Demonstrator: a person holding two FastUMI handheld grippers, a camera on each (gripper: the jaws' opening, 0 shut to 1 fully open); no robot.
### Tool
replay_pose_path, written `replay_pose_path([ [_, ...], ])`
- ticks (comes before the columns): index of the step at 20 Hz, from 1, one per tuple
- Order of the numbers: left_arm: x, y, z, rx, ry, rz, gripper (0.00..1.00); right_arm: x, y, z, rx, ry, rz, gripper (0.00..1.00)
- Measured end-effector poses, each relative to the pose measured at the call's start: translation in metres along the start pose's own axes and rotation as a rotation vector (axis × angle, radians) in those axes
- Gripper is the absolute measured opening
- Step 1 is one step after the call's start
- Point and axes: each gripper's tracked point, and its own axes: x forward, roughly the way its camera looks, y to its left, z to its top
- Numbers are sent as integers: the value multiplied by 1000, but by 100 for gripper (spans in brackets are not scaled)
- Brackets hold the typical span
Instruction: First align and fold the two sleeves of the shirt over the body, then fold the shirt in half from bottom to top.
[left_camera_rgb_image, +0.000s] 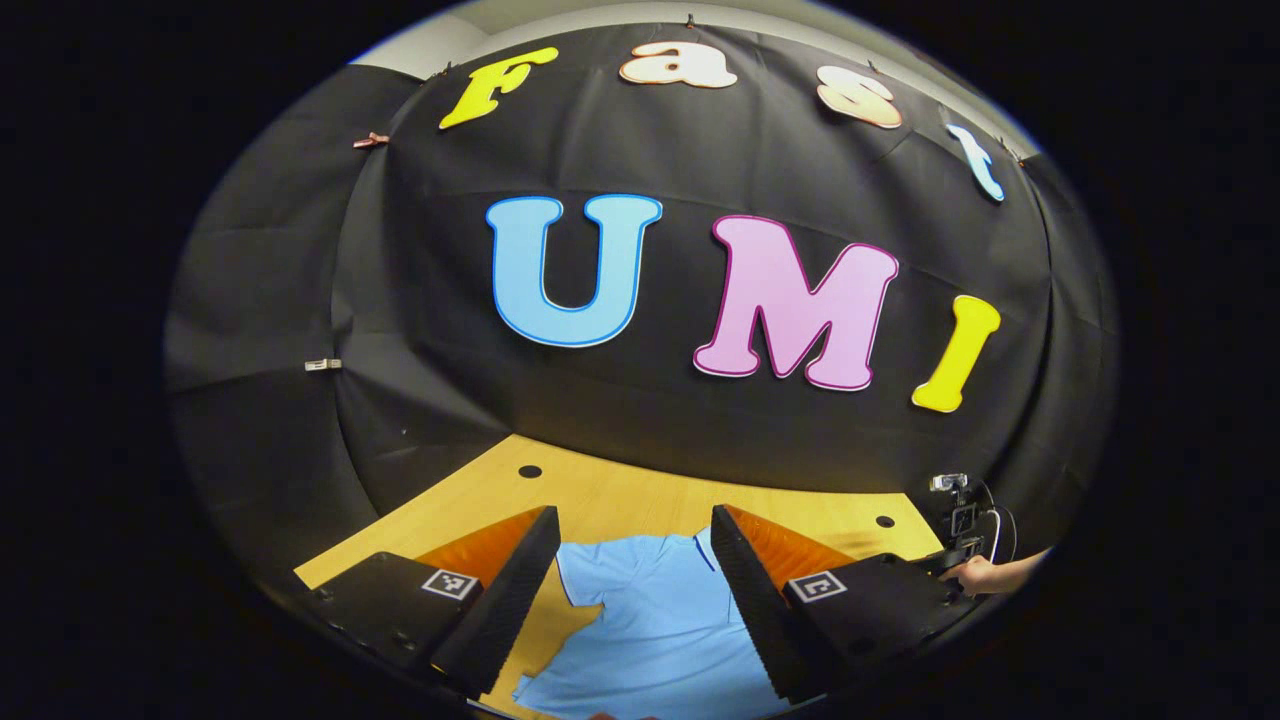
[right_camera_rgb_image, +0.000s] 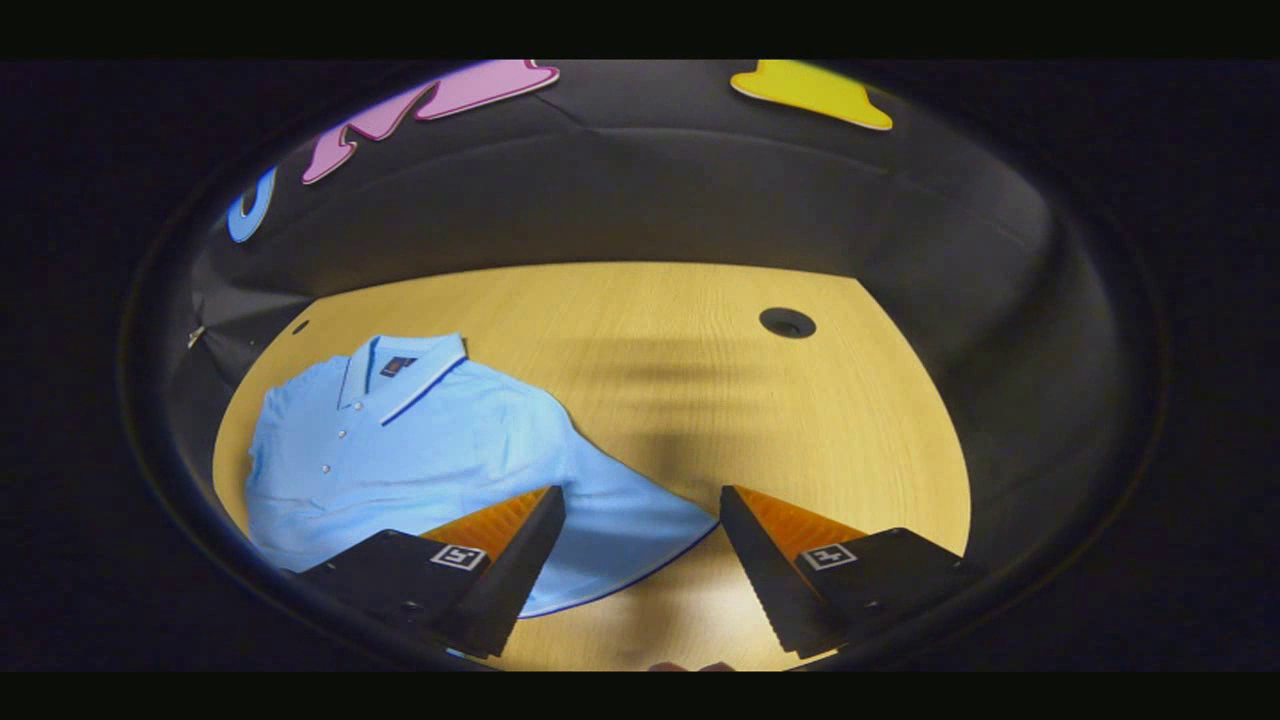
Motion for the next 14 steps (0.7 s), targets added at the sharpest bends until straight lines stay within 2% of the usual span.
replay_pose_path([
  [2, 2, -8, -1, -3, 9, 7, 97, 7, -1, -7, -23, 25, -7, 98],
  [3, 3, -12, -2, 5, 10, 11, 97, 11, -1, -7, -46, 20, -2, 94],
  [4, 4, -15, -3, 15, 9, 13, 97, 7, 0, -4, -44, 11, -7, 84],
  [5, 4, -17, -6, 23, 13, 15, 97, 10, 3, -6, -42, 21, 0, 83],
  [6, 5, -20, -8, 27, 22, 18, 97, 8, 6, -5, -50, 8, 11, 75],
  [7, 4, -23, -10, 27, 30, 20, 97, 7, 9, -6, -50, 9, 20, 62],
  [9, 2, -30, -5, 35, 19, 11, 97, 8, 14, -3, -17, -3, 32, 3],
  [10, 0, -29, -3, 47, 8, 10, 97, 10, 14, -2, 2, 1, 38, 9],
  [11, 0, -28, -1, 54, 5, 9, 97, 9, 14, 0, 20, -2, 41, 3],
  [14, -1, -19, -2, 41, 12, 4, 96, 1, 19, 13, 48, -34, 55, 6],
])
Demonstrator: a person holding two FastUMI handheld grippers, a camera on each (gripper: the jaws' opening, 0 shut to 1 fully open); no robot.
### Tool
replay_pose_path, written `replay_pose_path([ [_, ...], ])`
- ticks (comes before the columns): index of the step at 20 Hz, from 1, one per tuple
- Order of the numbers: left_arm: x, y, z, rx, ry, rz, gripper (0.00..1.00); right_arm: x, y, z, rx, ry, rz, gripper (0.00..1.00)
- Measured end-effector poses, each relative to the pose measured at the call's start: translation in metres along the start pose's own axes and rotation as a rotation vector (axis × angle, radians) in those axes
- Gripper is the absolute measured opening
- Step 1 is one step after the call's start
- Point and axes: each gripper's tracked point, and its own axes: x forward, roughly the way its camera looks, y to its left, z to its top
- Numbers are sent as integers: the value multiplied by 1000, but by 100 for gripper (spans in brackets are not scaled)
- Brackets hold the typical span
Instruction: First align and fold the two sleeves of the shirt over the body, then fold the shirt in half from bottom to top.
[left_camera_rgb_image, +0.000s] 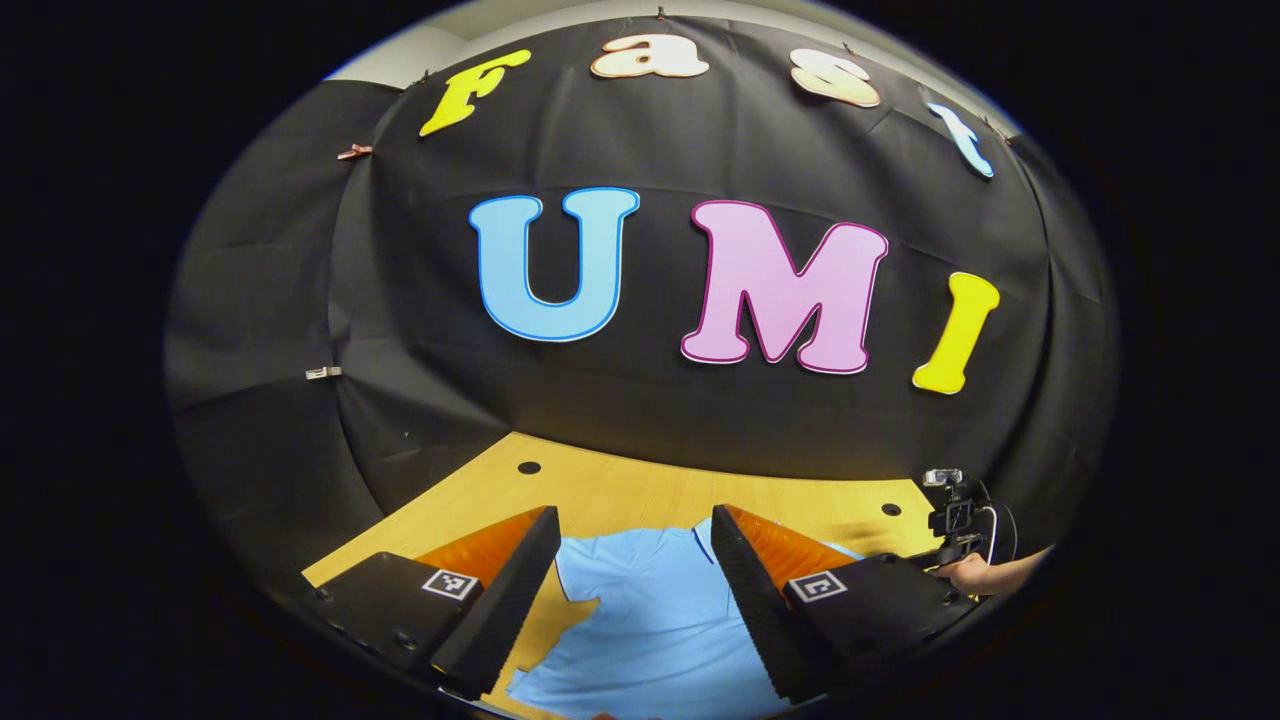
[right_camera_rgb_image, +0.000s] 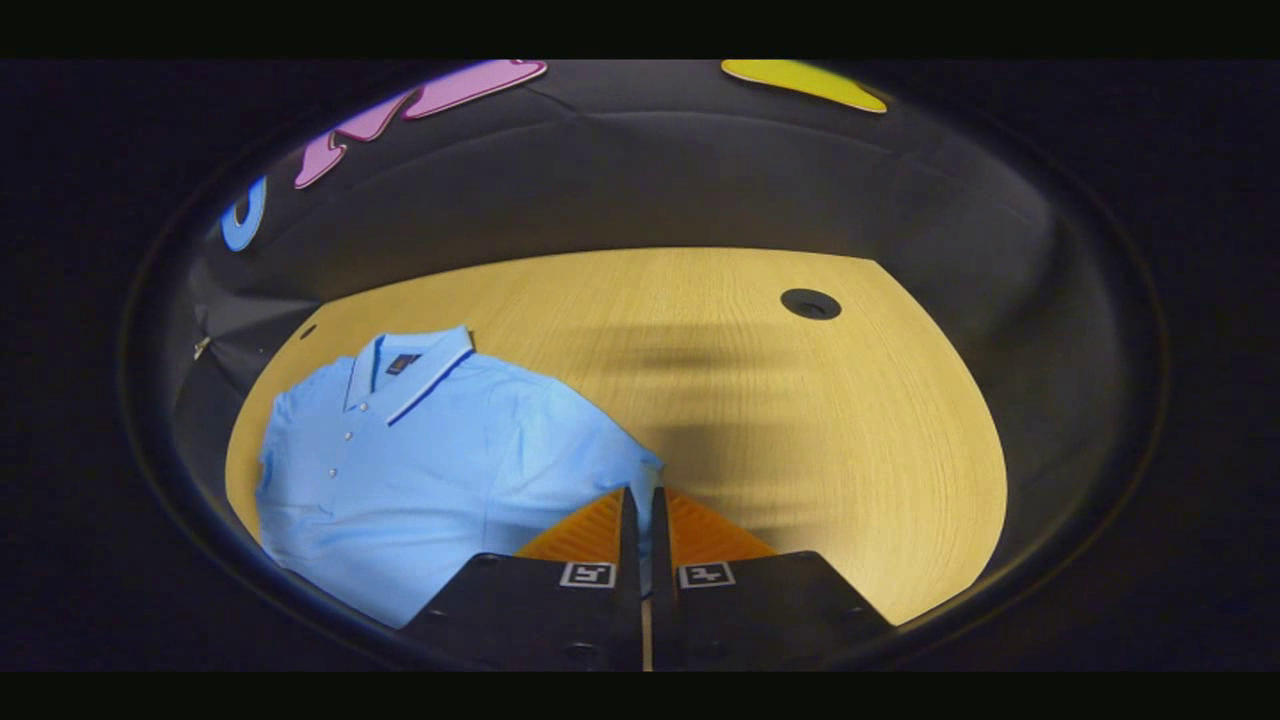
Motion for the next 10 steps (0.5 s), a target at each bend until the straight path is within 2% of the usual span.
replay_pose_path([
  [4, 0, 17, -1, -23, 0, -34, 96, -27, 34, 36, 42, -80, 48, 8],
  [5, -1, 23, 0, -29, -1, -44, 96, -34, 53, 47, 47, -107, 71, 3],
  [6, -2, 37, 3, -31, -7, -51, 97, -39, 74, 52, 38, -120, 92, 8],
  [8, -2, 55, 3, -29, -10, -46, 97, -35, 95, 47, 14, -101, 86, 8],
  [10, -3, 85, 1, -41, -2, -22, 97, -20, 126, 31, 44, -42, 107, 8],
])
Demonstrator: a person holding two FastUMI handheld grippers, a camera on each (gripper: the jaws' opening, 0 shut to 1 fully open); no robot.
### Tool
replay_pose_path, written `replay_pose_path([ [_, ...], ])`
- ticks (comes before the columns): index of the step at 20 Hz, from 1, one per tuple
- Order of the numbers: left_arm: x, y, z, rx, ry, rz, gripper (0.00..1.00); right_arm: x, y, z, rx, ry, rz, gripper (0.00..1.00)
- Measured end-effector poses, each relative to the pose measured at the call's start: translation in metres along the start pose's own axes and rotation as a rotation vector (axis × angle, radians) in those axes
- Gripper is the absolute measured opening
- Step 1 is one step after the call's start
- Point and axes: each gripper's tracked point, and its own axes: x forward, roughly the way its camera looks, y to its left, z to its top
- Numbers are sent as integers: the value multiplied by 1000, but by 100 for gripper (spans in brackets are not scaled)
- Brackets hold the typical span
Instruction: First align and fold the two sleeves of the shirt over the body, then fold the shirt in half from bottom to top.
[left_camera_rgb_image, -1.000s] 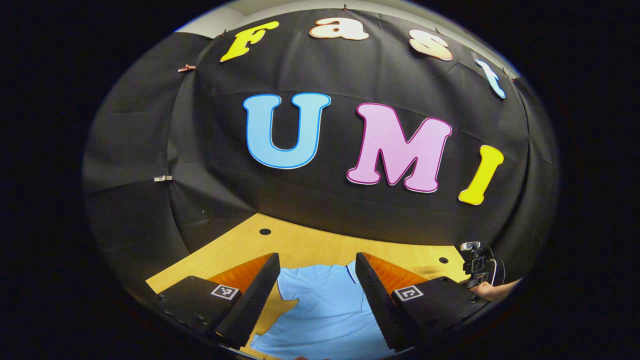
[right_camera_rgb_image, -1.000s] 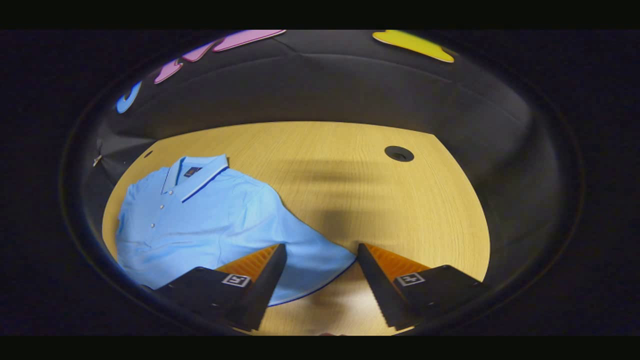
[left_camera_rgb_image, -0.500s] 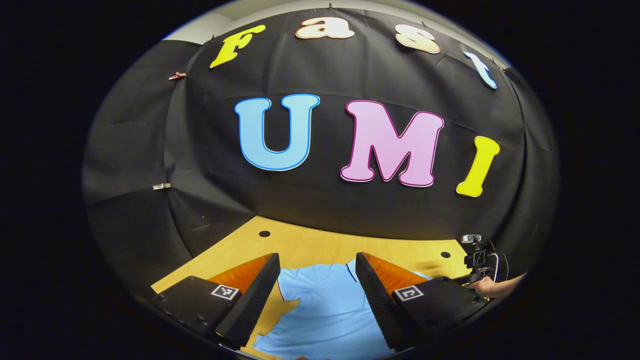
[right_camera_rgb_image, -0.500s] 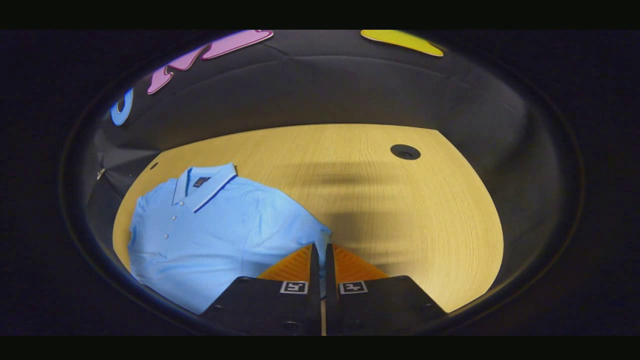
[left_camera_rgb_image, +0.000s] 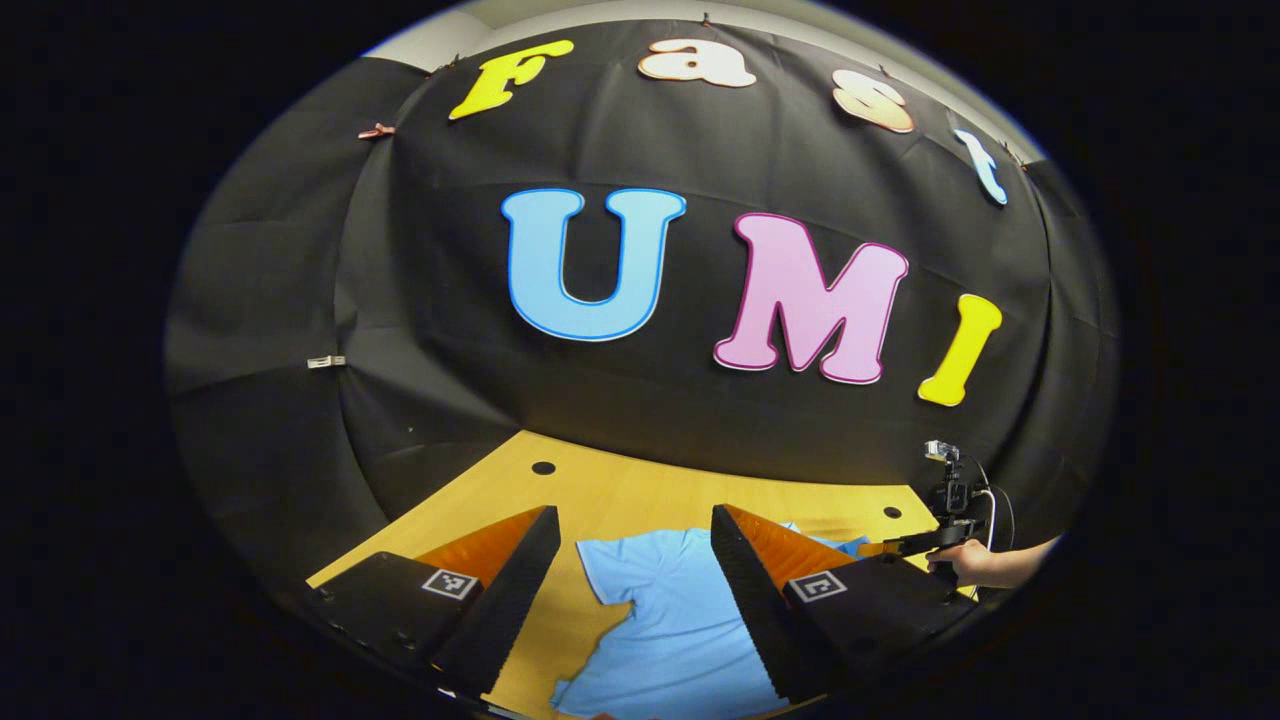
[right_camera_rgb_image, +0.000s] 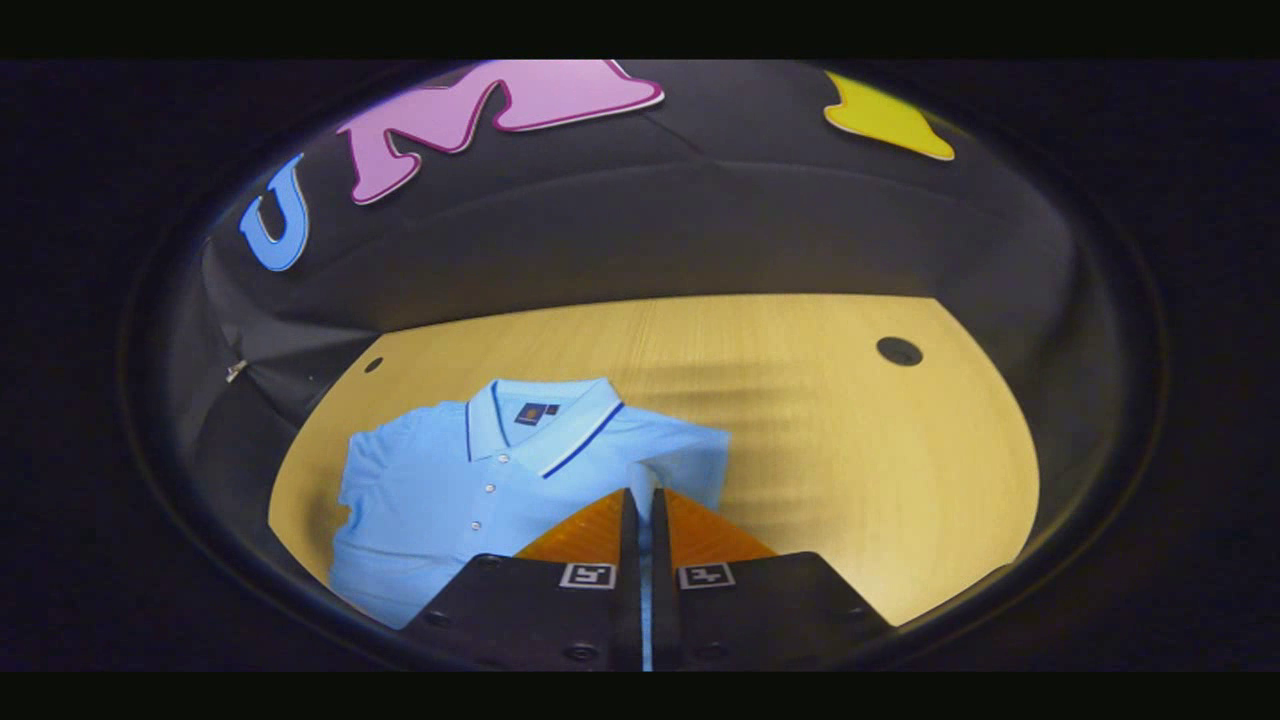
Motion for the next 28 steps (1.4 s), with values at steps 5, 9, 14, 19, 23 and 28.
replay_pose_path([
  [5, 2, 32, -24, -12, 59, 29, 97, 22, 38, -18, 39, 42, 79, 8],
  [9, 24, 48, -44, -52, 117, 25, 97, 25, 58, -23, 112, 64, 176, 13],
  [14, 62, 51, -65, -76, 178, 3, 97, 2, 71, -17, 77, 39, 236, 82],
  [19, 127, 45, -89, -63, 256, -42, 97, -50, 71, -10, 30, -9, 260, 96],
  [23, 194, 55, -121, -39, 348, -43, 97, -88, 53, -24, 24, -29, 242, 96],
  [28, 277, 71, -177, 4, 498, 13, 97, -124, 4, -72, 111, 6, 140, 96],
])
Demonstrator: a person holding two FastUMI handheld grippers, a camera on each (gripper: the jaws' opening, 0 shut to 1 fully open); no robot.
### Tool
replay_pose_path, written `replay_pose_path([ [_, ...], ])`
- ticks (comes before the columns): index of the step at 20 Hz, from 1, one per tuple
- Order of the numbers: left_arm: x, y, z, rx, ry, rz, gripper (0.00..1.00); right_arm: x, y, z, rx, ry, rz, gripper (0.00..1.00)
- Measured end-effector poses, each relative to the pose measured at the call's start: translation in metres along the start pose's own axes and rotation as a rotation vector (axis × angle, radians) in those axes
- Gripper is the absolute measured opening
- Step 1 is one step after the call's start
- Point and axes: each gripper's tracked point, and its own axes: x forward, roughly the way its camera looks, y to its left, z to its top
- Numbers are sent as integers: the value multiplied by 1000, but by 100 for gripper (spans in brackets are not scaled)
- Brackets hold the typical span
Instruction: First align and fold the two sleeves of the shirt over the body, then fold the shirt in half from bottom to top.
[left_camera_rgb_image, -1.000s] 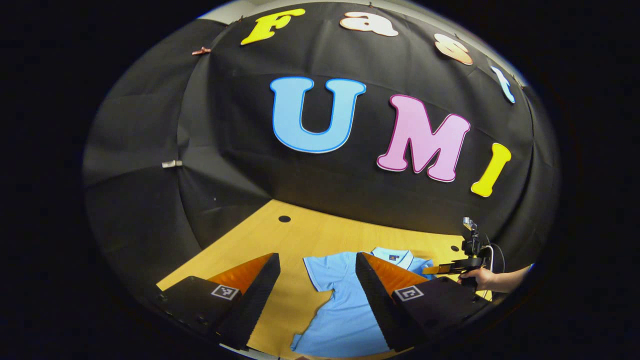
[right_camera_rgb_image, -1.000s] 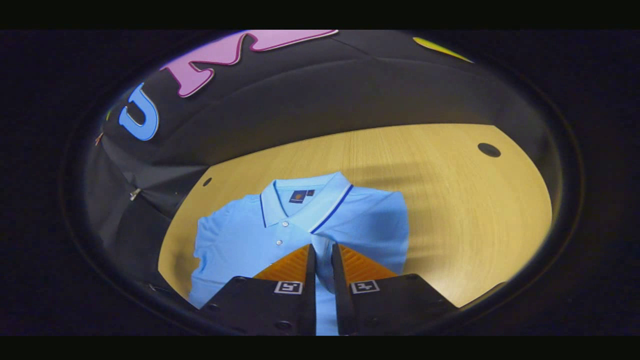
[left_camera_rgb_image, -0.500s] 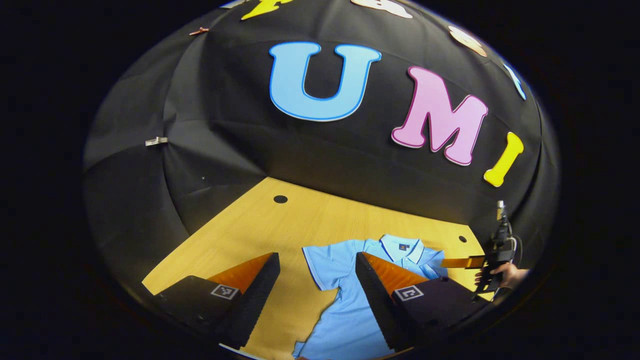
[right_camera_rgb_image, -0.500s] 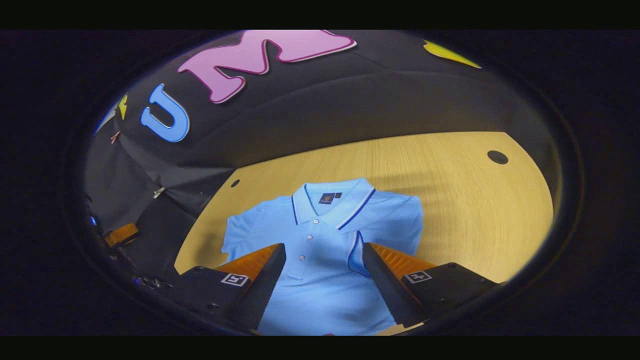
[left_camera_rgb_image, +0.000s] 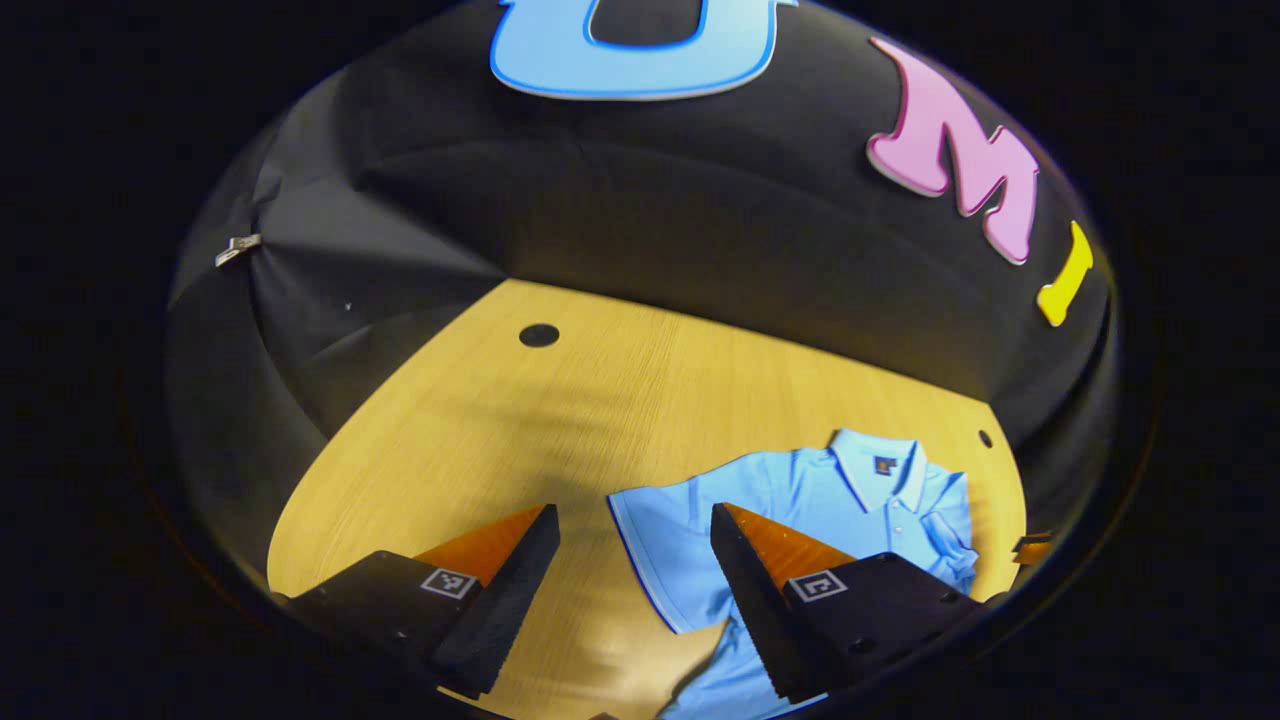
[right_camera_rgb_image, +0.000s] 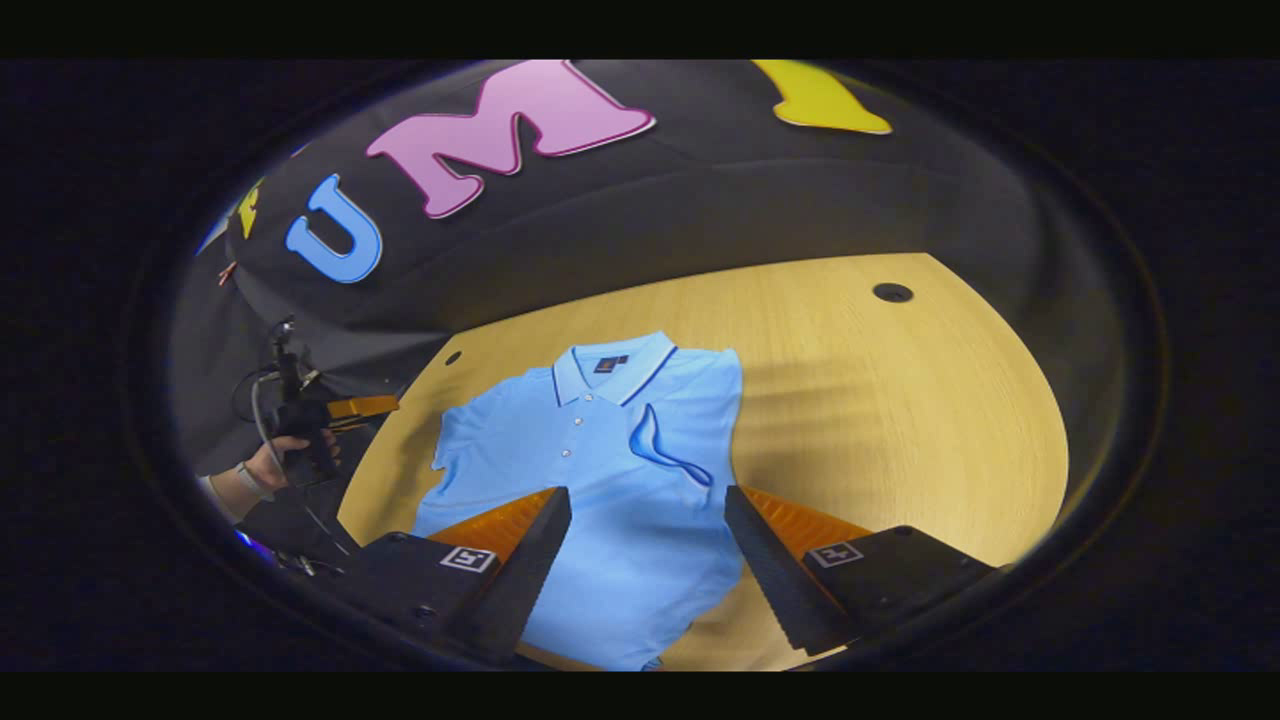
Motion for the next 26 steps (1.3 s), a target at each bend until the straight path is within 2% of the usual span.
replay_pose_path([
  [6, 56, -14, -16, -17, 111, 1, 97, -36, -44, -35, 36, 30, -98, 96],
  [10, 75, -24, -39, -27, 202, -13, 97, -37, -48, -33, 60, 18, -107, 97],
  [14, 80, -19, -44, 134, 211, 21, 98, -30, -43, -35, 56, 20, -104, 96],
  [16, 78, -23, -42, 164, 222, 15, 96, -29, -40, -38, 40, 32, -105, 97],
  [17, 79, -28, -42, 163, 220, 9, 86, -29, -39, -38, 38, 33, -104, 96],
  [18, 81, -33, -44, 169, 213, -2, 81, -30, -37, -39, 38, 31, -104, 96],
  [21, 84, -51, -41, 130, 165, -29, 10, -33, -49, -44, 31, 34, -119, 96],
  [24, 77, -67, -32, 106, 143, -118, 7, -38, -55, -43, 45, 29, -130, 97],
  [26, 72, -77, -17, 107, 78, -142, 6, -42, -59, -42, 57, 19, -133, 96],
])
